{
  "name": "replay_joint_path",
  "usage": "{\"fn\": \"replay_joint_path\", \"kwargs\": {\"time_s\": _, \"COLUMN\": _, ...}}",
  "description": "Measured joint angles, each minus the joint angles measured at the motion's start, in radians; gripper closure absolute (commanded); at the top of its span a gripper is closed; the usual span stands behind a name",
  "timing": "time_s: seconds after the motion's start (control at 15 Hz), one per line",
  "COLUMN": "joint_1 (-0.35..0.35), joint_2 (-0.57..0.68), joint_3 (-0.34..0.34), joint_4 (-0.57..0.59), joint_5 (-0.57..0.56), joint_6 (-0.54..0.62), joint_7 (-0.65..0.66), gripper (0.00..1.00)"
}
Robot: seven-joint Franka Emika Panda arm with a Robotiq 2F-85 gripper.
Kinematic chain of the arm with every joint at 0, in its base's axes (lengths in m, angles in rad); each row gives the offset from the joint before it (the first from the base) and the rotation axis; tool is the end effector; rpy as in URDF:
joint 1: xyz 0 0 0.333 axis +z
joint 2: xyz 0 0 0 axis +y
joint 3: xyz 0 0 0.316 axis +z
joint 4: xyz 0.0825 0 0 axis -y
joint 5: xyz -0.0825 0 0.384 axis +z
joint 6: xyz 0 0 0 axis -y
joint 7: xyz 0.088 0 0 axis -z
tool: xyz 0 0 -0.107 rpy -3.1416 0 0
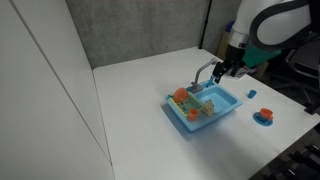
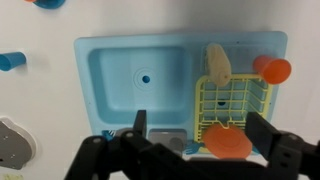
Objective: Put the white bottle on the sink
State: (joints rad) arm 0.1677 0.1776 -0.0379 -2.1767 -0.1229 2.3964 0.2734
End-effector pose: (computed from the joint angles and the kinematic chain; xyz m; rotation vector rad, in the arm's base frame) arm 0.5552 0.0717 0.3138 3.0575 -0.0829 0.0910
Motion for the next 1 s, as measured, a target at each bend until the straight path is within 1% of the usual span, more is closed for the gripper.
{"fn": "replay_joint_path", "kwargs": {"time_s": 0.33, "joint_1": -0.052, "joint_2": -0.100, "joint_3": 0.015, "joint_4": -0.035, "joint_5": 0.018, "joint_6": -0.119, "joint_7": -0.083, "gripper": 0.00}}
{"fn": "replay_joint_path", "kwargs": {"time_s": 0.67, "joint_1": -0.109, "joint_2": -0.221, "joint_3": 0.015, "joint_4": -0.057, "joint_5": 0.097, "joint_6": -0.248, "joint_7": -0.193, "gripper": 0.00}}
{"fn": "replay_joint_path", "kwargs": {"time_s": 1.0, "joint_1": -0.148, "joint_2": -0.345, "joint_3": 0.010, "joint_4": -0.055, "joint_5": 0.137, "joint_6": -0.387, "joint_7": -0.213, "gripper": 0.00}}
